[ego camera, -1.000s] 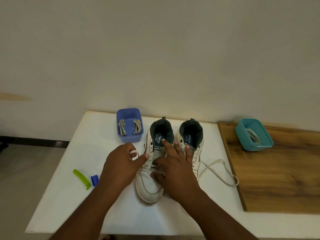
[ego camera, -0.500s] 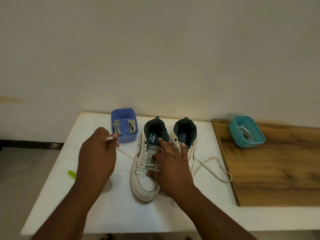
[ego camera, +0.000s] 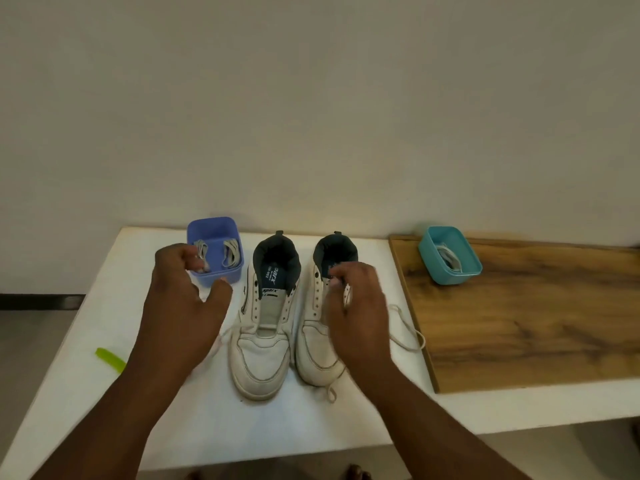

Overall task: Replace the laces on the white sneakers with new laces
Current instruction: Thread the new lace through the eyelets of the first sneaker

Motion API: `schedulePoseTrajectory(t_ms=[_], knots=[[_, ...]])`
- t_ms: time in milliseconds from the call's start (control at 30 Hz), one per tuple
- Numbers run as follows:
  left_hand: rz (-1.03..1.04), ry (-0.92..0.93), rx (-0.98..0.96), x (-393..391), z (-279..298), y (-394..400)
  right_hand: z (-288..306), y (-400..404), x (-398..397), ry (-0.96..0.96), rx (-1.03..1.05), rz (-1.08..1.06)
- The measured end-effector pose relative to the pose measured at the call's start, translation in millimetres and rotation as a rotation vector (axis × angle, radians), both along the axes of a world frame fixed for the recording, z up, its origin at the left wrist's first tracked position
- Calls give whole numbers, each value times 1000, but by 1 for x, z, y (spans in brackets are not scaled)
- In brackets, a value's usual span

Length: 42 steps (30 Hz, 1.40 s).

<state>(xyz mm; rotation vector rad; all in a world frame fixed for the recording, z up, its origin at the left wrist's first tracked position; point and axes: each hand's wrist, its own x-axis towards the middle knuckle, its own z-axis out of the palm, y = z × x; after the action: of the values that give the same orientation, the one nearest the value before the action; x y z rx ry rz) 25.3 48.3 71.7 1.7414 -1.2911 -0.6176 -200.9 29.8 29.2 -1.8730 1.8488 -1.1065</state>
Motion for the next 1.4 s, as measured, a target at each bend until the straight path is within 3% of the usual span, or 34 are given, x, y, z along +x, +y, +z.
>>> schedulePoseTrajectory(t_ms=[100,167,233,400,567,767,867,933,1033,1100,1267,1400], knots=[[39,181,0,-3,6,1,-16,-13,-45,234,124,-212],[36,225,-24,-5,5,2,-36,-14,-64,450,357,-193],[43,309,-6,-6,4,2,-49,-10,-71,600,451,-153],[20,484,114,-12,7,1,-54,-8,-68,694,380,-181],[76,1021,272,-17,12,-5,-40,-10,-66,631,362,-232],[-16,781,270,-13,11,4,-55,-7,-71,771,379,-166],[10,786,278,-10,8,4,-60,-10,-70,784,405,-156],[17,847,304,-9,9,5,-59,-11,-64,657,370,-207],[-3,945,302,-13,11,8,-31,-14,-47,129,162,-287],[-34,963,268,-16,11,8,5,-6,-28,-162,10,-190],[-139,1025,211,-21,15,9,74,29,37,-333,90,247],[-155,945,195,-12,16,3,72,30,66,-425,165,321]])
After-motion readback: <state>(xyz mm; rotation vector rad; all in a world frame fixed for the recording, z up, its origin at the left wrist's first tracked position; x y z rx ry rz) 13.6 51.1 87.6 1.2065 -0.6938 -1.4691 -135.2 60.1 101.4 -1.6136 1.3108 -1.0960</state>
